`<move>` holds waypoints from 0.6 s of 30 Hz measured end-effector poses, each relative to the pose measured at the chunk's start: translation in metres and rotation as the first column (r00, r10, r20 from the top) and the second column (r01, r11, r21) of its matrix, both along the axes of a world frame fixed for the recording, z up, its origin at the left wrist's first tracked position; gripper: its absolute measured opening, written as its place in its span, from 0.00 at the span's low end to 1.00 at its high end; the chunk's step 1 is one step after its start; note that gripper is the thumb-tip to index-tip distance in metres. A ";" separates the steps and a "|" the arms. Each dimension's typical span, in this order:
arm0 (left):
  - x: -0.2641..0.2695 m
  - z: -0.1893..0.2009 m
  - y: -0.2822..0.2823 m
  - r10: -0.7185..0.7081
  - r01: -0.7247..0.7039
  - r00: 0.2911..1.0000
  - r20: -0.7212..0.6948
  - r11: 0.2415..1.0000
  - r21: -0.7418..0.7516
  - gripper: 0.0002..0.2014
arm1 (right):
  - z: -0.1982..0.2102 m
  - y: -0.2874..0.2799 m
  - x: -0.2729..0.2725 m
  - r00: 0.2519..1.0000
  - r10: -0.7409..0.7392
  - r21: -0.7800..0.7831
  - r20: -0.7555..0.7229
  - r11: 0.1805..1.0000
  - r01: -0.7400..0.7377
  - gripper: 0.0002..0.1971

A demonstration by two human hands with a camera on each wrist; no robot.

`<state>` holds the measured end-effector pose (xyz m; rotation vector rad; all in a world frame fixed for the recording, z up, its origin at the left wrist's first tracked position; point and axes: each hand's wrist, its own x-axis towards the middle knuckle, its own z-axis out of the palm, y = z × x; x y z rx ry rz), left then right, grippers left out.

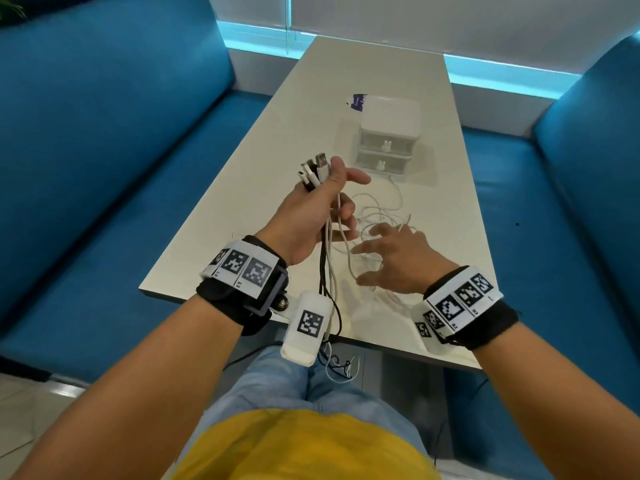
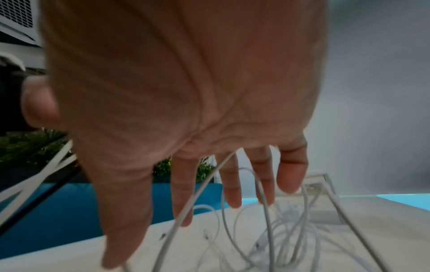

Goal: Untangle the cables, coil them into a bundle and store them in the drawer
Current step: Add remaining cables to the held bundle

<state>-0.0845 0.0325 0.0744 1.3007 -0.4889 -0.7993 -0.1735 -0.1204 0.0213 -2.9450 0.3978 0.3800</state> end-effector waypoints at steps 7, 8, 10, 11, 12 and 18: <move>0.003 0.004 0.004 0.010 -0.024 0.990 -0.142 0.995 -0.099 0.24 | -0.004 -0.005 -0.005 0.996 -0.004 0.078 0.087 0.997 -0.002 0.08; 0.005 0.004 0.006 0.029 -0.050 0.984 -0.175 0.992 -0.119 0.24 | -0.005 -0.007 -0.006 0.996 -0.006 0.074 0.090 0.997 -0.001 0.07; 0.009 0.005 0.007 0.052 -0.090 0.972 -0.230 0.983 -0.160 0.24 | -0.009 -0.012 -0.007 0.997 0.014 0.055 0.070 0.998 -0.018 0.10; 0.010 0.005 0.008 0.050 -0.098 0.967 -0.250 0.978 -0.183 0.24 | -0.012 -0.013 -0.008 0.998 0.024 0.054 0.058 0.998 -0.027 0.14; 0.011 0.006 0.008 0.040 -0.099 0.963 -0.267 0.973 -0.210 0.23 | -0.016 -0.014 -0.009 0.998 0.026 0.065 0.058 0.997 -0.030 0.17; 0.013 0.010 0.012 -0.104 -0.017 0.944 -0.313 0.933 -0.360 0.19 | -0.035 -0.017 -0.012 0.969 -0.061 0.168 0.239 0.986 0.020 0.22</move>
